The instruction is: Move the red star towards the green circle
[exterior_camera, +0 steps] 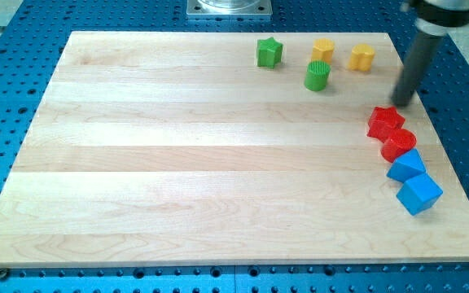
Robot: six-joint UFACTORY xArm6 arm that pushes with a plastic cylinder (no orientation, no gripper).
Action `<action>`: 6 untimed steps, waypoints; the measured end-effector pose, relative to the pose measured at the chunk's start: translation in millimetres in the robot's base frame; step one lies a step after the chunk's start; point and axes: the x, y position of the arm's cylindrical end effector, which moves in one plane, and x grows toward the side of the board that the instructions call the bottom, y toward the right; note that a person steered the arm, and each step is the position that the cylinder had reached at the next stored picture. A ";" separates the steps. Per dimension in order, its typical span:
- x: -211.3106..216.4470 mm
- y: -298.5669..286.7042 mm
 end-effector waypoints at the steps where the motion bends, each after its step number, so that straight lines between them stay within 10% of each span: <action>1: 49.2 -24.5; 4: 95.3 -123.3; 6: 48.9 -145.9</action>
